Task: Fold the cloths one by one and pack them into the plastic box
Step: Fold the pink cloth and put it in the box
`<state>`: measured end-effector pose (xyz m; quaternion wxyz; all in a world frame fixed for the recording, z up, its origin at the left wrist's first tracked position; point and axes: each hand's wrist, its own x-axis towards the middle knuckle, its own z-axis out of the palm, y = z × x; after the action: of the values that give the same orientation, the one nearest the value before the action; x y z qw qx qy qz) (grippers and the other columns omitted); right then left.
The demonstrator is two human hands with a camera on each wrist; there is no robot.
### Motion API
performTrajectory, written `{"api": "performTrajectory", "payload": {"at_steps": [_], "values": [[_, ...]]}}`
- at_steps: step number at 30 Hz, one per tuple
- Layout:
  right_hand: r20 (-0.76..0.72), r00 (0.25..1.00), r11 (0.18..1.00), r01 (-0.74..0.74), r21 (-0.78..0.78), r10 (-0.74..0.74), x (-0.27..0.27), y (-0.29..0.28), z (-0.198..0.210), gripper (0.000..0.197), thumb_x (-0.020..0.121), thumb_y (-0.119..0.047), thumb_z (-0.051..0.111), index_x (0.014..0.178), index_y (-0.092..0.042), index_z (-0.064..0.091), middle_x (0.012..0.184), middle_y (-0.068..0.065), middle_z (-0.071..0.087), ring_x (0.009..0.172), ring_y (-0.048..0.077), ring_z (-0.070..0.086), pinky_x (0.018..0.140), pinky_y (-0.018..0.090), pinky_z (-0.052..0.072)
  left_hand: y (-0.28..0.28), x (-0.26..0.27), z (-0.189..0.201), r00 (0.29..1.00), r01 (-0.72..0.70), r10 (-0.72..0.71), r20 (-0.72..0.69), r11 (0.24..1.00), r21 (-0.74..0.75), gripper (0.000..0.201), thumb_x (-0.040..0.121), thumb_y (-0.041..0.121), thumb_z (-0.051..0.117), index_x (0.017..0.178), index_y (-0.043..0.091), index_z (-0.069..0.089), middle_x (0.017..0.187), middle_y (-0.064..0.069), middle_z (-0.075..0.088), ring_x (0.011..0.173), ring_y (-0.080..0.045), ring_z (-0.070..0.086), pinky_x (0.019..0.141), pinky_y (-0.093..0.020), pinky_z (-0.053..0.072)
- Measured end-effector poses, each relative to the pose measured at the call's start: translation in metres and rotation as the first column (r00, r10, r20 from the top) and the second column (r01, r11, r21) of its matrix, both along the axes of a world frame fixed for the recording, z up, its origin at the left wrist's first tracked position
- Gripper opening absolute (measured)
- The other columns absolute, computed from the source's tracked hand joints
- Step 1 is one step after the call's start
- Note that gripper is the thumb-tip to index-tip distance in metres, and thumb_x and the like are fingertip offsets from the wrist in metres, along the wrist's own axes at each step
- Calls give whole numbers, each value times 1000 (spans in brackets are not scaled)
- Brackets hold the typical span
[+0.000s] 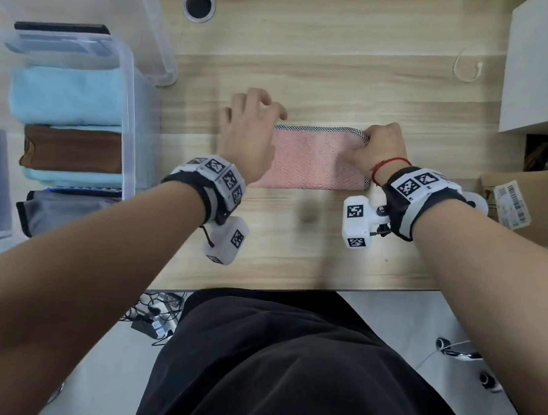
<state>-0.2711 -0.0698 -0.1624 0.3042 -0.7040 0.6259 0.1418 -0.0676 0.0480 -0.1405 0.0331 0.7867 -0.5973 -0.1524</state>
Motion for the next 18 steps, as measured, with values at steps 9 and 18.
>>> {"api": "performTrajectory", "payload": {"at_steps": [9, 18], "values": [[119, 973, 978, 188, 91, -198, -23, 12, -4, 41, 73, -36, 79, 102, -13, 61, 92, 2, 59, 86, 21, 54, 73, 27, 41, 25, -33, -21, 926, 342, -303, -225, 926, 159, 47, 87, 23, 58, 132, 36, 52, 137, 2, 41, 124, -22, 37, 98, -42, 35], [304, 896, 944, 281, 173, -323, -14, 20, 12, 27, 72, -35, 73, 81, -10, 65, 69, -1, 60, 71, 20, 58, 68, 30, 47, 31, -30, -26, 908, 325, -272, -320, 937, 126, 48, 87, 21, 57, 133, 31, 53, 135, -1, 44, 122, -24, 41, 101, -40, 39]]}}
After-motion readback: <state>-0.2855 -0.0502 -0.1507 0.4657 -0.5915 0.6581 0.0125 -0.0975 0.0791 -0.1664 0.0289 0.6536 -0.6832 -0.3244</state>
